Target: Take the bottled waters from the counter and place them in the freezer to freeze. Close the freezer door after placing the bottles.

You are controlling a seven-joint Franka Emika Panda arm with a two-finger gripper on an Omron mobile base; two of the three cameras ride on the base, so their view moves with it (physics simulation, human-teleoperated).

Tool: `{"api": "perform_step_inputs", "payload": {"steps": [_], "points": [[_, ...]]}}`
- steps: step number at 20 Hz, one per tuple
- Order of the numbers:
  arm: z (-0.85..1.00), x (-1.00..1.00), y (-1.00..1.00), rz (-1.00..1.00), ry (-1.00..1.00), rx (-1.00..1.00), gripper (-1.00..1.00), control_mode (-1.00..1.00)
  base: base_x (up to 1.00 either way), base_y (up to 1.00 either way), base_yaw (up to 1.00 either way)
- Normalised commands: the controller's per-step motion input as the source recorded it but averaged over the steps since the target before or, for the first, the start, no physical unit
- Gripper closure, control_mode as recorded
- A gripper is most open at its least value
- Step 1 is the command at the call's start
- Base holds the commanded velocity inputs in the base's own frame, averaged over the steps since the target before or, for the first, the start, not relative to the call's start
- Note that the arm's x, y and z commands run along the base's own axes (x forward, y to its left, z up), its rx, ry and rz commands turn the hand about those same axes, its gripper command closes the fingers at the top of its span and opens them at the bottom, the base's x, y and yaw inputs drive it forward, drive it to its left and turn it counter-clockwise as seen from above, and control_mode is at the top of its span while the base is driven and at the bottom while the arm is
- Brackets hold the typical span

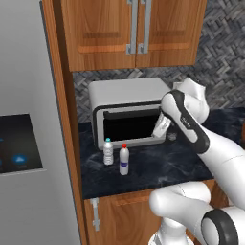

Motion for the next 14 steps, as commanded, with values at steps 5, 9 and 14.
{"api": "perform_step_inputs", "payload": {"steps": [5,9,14], "points": [[-0.20,0.00,0.10,0.46,-0.01,0.03,-1.00,-1.00,0.00,0.00,0.00],[-0.16,0.00,0.02,0.44,0.00,0.08,-1.00,-1.00,0.00,0.00,0.00],[-0.35,0.00,0.31,0.46,-0.18,0.00,-1.00,-1.00,0.00,0.00,0.00]]}}
